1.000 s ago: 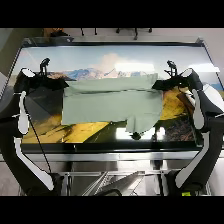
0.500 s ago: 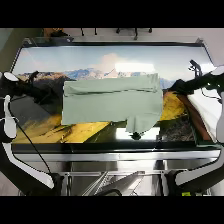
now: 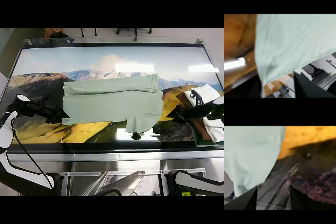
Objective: Fold the shirts.
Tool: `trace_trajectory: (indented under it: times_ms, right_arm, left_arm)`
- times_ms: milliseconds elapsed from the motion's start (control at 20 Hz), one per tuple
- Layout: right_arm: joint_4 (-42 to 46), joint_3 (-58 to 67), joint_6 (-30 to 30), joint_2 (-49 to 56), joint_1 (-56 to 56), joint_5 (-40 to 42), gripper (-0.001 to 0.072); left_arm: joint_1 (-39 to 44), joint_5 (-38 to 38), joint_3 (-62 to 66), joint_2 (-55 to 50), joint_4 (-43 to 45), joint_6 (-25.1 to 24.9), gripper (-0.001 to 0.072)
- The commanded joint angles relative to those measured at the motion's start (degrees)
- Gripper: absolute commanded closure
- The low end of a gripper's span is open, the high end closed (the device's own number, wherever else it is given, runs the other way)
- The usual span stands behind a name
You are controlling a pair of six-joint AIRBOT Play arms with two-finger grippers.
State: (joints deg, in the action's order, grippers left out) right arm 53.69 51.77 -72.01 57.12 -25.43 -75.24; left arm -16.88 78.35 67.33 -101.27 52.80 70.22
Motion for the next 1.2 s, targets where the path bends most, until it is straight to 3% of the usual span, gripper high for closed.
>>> trace_trajectory:
  times_ms: [0,50,350,550,650,700,750,850,1000,1150]
  right_arm:
    - [-3.6,-11.1,1.5,-2.8,1.2,6.0,0.0274]
    - [-5.4,-12.9,3.1,-2.4,2.1,8.0,0.0274]
    - [-13.2,-14.4,6.6,3.3,9.8,19.9,0.0274]
    - [-24.4,-14.0,15.4,7.5,11.5,20.6,0.0285]
    - [-25.0,-13.1,16.7,7.5,10.8,20.8,0.0612]
    - [-25.0,-12.5,16.7,7.3,10.2,19.3,0.0682]
    - [-24.7,-12.3,16.7,6.6,9.5,17.5,0.0689]
    - [-20.1,-12.3,13.4,3.4,8.4,14.1,0.0689]
    - [-2.5,-12.4,-0.2,-4.8,8.2,8.3,0.0690]
    - [8.6,-14.6,-8.7,-14.7,8.2,0.9,0.0690]
  left_arm:
    - [2.4,-3.4,0.3,0.4,-1.6,-1.1,0.0580]
    - [2.8,-3.4,1.7,0.4,-1.6,-1.0,0.0690]
    - [3.1,-1.0,7.7,0.4,-1.8,0.3,0.0690]
    - [3.1,-0.3,7.8,0.4,-1.7,0.3,0.0690]
    - [3.1,0.5,7.8,0.4,-1.3,0.3,0.0691]
    - [3.1,1.5,7.8,0.4,-1.3,0.3,0.0691]
    - [3.1,2.8,7.8,0.4,-1.3,0.3,0.0691]
    - [3.1,5.9,7.8,0.9,-0.1,0.6,0.0691]
    - [3.1,7.8,5.6,5.0,10.1,4.4,0.0692]
    - [3.0,7.8,-2.6,11.9,18.5,6.4,0.0692]
